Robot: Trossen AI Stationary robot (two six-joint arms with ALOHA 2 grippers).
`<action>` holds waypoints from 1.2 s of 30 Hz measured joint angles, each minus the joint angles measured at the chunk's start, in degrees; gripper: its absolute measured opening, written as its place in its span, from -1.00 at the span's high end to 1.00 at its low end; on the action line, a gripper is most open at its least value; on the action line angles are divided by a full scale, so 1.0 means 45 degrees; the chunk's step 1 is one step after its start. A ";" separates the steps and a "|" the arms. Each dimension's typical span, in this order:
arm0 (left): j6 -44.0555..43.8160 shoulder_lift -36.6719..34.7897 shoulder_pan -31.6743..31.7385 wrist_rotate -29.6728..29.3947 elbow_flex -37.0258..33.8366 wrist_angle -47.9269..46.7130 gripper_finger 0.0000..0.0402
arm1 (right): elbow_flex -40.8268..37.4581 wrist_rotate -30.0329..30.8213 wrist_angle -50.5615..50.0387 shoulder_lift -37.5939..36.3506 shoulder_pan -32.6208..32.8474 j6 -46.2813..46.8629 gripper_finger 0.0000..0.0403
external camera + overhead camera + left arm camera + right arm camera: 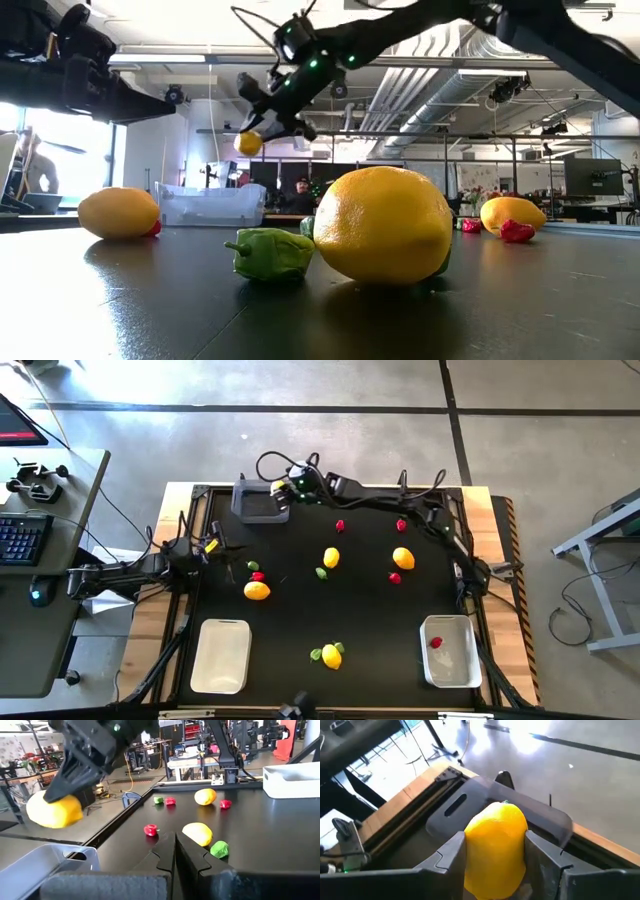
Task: Sort produce into baskets
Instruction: Put the yellow lemon into the black bin
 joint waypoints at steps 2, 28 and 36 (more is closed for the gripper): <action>-0.0001 0.0000 0.0000 -0.0005 0.0000 0.0012 1.00 | 0.0489 0.0008 -0.0035 0.0541 -0.0001 -0.0003 0.26; -0.0301 0.0000 0.0000 0.0000 0.0000 0.0003 1.00 | 0.1643 0.0606 0.0378 0.2457 0.0027 -0.2172 0.26; -0.0242 0.0000 0.0000 0.0000 0.0000 0.0007 1.00 | 0.1648 0.1037 0.0521 0.2524 0.0178 -0.3755 0.26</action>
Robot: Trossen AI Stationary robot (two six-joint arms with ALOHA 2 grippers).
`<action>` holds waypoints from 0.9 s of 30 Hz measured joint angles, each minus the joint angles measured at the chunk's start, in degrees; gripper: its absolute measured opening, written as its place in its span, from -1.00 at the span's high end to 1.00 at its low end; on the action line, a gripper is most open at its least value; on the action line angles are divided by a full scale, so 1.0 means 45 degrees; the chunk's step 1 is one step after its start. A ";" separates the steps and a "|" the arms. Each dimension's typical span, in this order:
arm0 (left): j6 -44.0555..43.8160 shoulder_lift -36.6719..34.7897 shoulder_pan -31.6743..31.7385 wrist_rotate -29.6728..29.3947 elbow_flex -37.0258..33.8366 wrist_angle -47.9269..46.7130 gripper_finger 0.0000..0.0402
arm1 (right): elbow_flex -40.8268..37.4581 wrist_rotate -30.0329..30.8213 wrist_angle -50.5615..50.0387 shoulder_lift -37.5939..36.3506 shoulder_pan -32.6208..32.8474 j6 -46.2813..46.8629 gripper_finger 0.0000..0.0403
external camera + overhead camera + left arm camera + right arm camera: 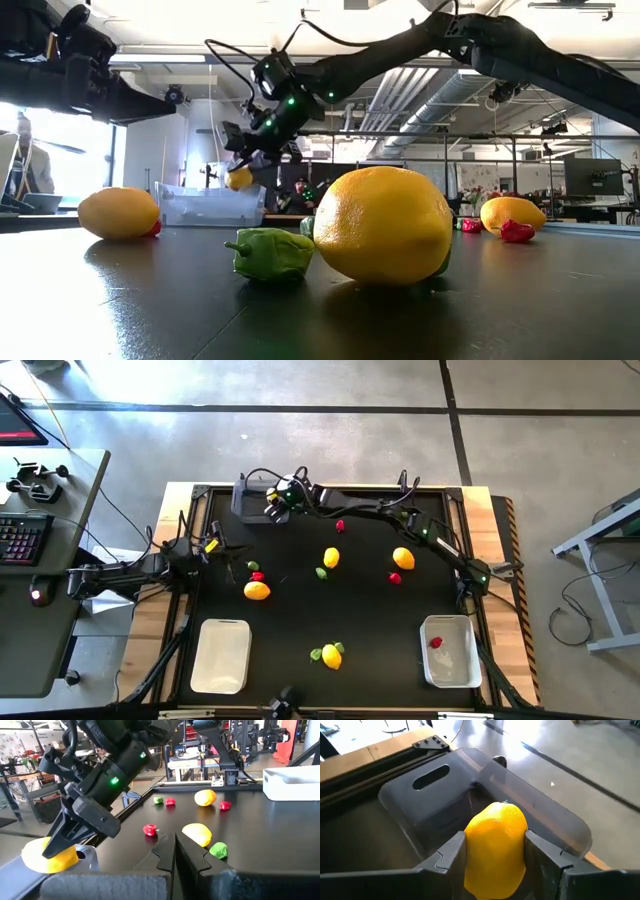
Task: Sort produce into baskets
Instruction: Put the yellow lemon into the black bin
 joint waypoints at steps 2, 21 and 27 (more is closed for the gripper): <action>0.0009 0.0000 0.0000 0.0000 0.0000 0.0000 1.00 | 0.0000 -0.0084 0.0133 0.0088 0.0000 -0.0208 0.26; -0.0079 0.0000 0.0000 0.0005 0.0000 0.0000 1.00 | 0.0000 -0.0187 0.0100 0.0273 0.0044 -0.0277 0.18; -0.0093 0.0000 0.0000 0.0049 0.0000 0.0000 1.00 | 0.0000 -0.0187 -0.0433 0.0272 0.0049 -0.0261 0.17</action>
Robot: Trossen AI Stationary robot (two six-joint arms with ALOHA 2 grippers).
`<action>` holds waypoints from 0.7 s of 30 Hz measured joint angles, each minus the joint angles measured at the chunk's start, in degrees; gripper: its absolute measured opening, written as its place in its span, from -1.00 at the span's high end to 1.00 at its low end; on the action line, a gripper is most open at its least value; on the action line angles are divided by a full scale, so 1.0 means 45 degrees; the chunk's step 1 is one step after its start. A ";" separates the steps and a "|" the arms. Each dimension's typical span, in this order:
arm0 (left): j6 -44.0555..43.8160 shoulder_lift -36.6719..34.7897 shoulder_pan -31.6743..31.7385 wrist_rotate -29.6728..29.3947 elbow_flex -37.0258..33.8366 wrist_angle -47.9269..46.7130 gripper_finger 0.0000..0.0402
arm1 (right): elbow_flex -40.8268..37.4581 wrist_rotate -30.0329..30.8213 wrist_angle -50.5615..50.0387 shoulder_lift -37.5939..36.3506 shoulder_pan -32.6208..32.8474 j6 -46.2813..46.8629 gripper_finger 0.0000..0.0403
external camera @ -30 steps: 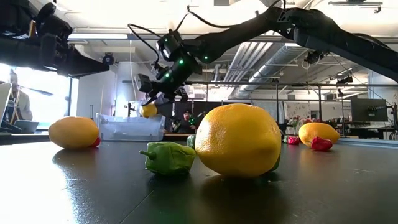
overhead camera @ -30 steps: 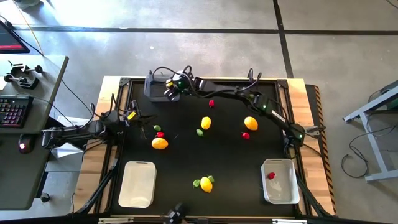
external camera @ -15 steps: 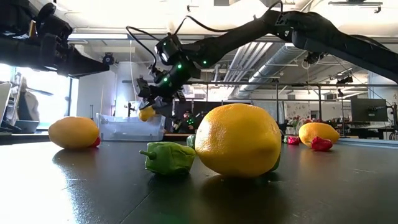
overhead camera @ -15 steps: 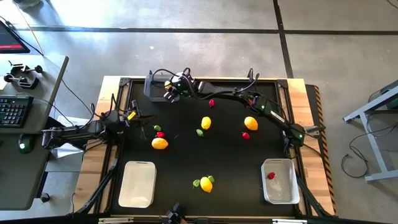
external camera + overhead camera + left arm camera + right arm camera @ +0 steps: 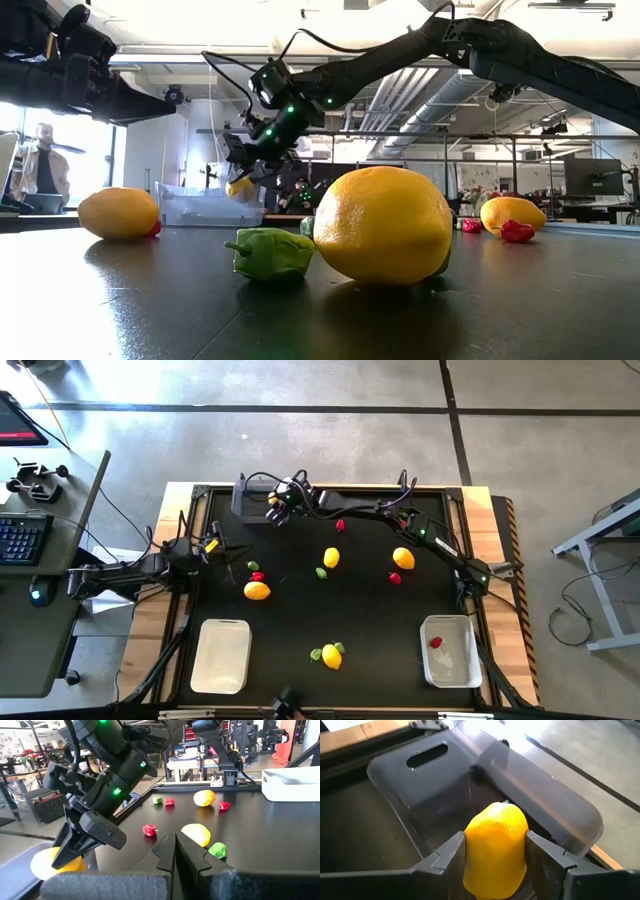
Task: Sort produce into baskets
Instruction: Put the yellow lemon into the black bin, then put the green chili pepper into the white bin
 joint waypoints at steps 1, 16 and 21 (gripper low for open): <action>0.0000 0.0000 0.0000 0.0000 0.0000 0.0000 1.00 | 0.0000 0.0000 -0.0044 -0.0001 0.0000 0.0001 0.17; -0.0008 0.0000 0.0000 0.0005 0.0000 -0.0008 1.00 | 0.0000 0.0005 -0.0595 -0.0001 0.0005 0.0314 -0.16; -0.0200 0.0000 0.0000 0.0010 0.0000 -0.0010 1.00 | 0.0000 0.0000 -0.0604 0.0001 0.0010 -0.0039 -0.23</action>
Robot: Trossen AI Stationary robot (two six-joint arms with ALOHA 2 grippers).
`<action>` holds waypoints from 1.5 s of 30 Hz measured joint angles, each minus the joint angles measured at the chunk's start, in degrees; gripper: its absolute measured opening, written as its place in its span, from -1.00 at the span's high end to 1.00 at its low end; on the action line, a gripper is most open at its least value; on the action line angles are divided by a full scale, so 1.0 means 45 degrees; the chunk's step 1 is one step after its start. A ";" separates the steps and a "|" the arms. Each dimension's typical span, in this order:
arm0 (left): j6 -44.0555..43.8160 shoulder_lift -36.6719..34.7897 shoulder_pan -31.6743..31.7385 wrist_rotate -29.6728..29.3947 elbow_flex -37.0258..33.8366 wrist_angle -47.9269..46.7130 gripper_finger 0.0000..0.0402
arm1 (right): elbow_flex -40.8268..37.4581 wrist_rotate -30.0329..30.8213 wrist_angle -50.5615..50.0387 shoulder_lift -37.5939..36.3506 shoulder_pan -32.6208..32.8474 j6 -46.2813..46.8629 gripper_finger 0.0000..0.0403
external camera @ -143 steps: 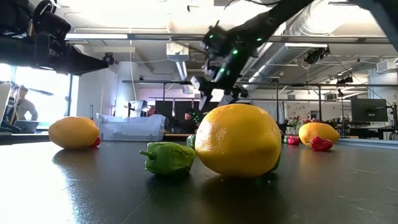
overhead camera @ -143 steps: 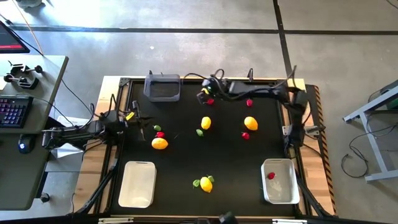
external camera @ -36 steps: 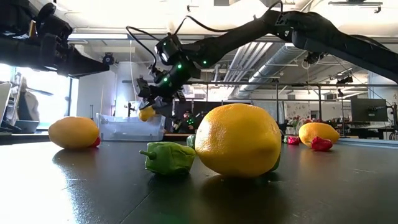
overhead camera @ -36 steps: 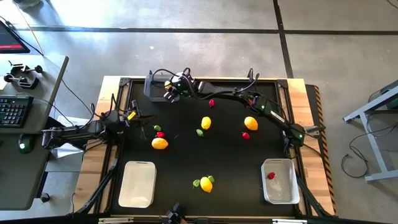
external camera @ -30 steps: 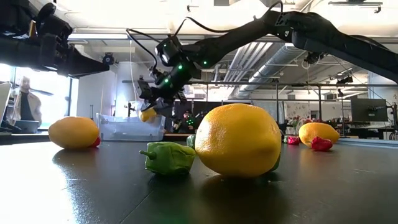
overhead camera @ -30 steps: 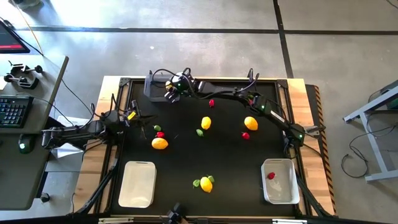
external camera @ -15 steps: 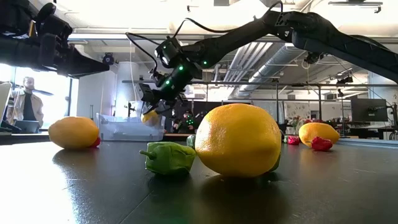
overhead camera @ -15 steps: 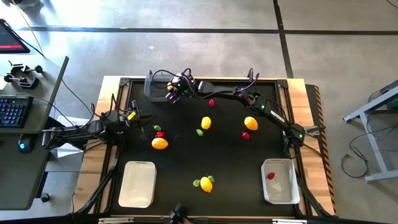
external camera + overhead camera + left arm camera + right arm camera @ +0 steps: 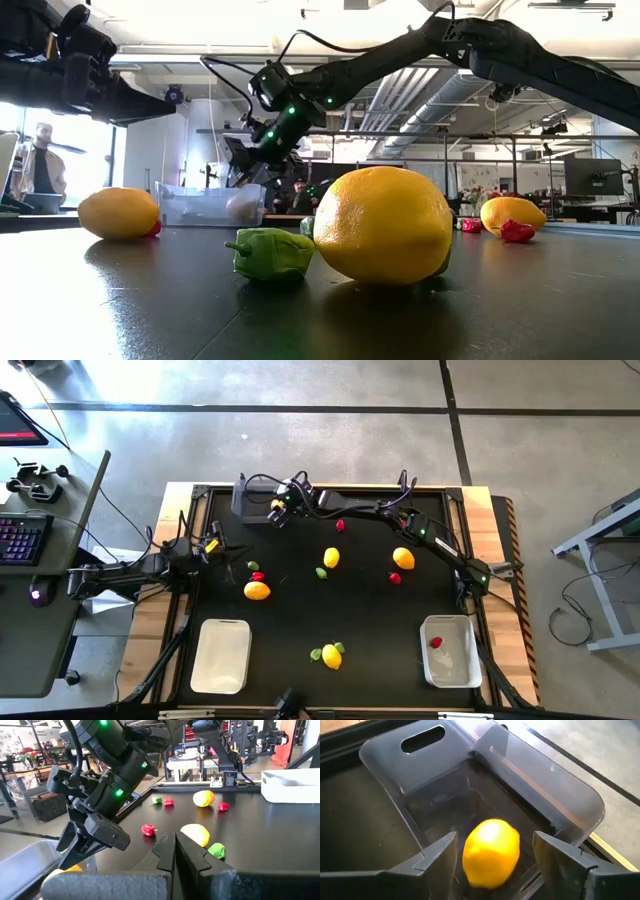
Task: Sort produce into baskets
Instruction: Put the green chili pepper into the white bin
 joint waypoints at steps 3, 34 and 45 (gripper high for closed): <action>-0.0009 0.0000 0.0000 0.0070 0.0000 -0.0016 1.00 | 0.0000 -0.0002 -0.0024 -0.0020 0.0006 -0.0056 -0.23; -0.0238 0.1773 -0.0005 0.1020 -0.0005 -0.0141 1.00 | -0.1496 0.1431 0.0013 -0.0956 0.2231 -0.2284 1.00; -0.0452 0.1893 -0.0005 0.1010 -0.0005 0.0094 1.00 | -0.8550 0.0991 0.5105 -0.4989 0.2610 -0.1963 1.00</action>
